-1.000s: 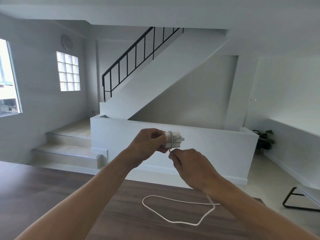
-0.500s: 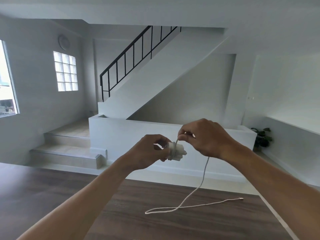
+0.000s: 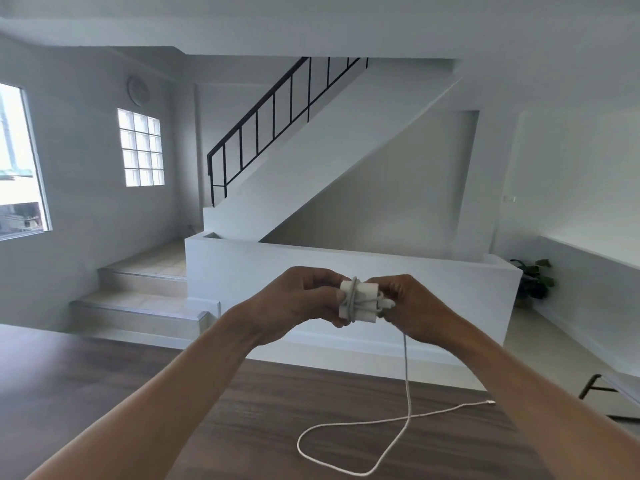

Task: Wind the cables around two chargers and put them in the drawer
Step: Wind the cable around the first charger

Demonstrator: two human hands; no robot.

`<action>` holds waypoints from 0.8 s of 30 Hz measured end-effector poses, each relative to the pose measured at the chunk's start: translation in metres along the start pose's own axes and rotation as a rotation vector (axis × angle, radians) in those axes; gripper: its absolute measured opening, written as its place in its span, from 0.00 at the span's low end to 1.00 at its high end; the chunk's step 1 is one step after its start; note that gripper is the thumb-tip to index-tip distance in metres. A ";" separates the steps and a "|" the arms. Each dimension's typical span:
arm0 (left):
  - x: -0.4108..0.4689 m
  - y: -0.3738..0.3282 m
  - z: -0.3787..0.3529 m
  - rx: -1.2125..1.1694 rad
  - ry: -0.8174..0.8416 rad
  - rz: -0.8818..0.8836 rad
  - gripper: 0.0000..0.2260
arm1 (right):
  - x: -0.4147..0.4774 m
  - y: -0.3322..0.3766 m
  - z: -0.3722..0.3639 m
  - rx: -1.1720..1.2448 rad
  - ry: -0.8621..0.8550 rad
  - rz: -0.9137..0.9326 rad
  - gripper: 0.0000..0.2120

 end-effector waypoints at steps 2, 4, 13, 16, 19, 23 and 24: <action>0.002 -0.002 0.001 -0.093 -0.016 0.004 0.13 | -0.007 -0.010 -0.015 0.074 -0.025 -0.082 0.20; 0.006 -0.004 0.002 -0.131 -0.048 0.010 0.12 | -0.013 -0.014 -0.030 0.117 -0.069 -0.123 0.20; 0.015 0.009 0.024 0.069 -0.429 0.076 0.05 | -0.024 0.009 -0.051 -0.411 -0.050 -0.078 0.16; 0.014 0.016 0.029 0.195 -0.504 0.074 0.06 | -0.022 0.020 -0.046 -0.544 0.014 -0.075 0.16; 0.013 0.021 0.026 0.278 -0.524 0.069 0.07 | -0.021 0.030 -0.037 -0.617 0.061 -0.073 0.16; 0.015 0.029 0.025 0.306 -0.557 0.090 0.08 | -0.019 0.041 -0.028 -0.658 0.113 -0.051 0.16; 0.015 0.032 0.024 0.296 -0.572 0.095 0.08 | -0.018 0.043 -0.027 -0.669 0.121 -0.046 0.15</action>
Point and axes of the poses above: each hand's wrist, its own x-axis towards the middle knuckle, its own z-axis out of the back of the hand, y = z × x, the point moved 6 cm from there along x, towards the middle knuckle, and after that the axes turned 11 degrees about z, right-handed, at the moved point
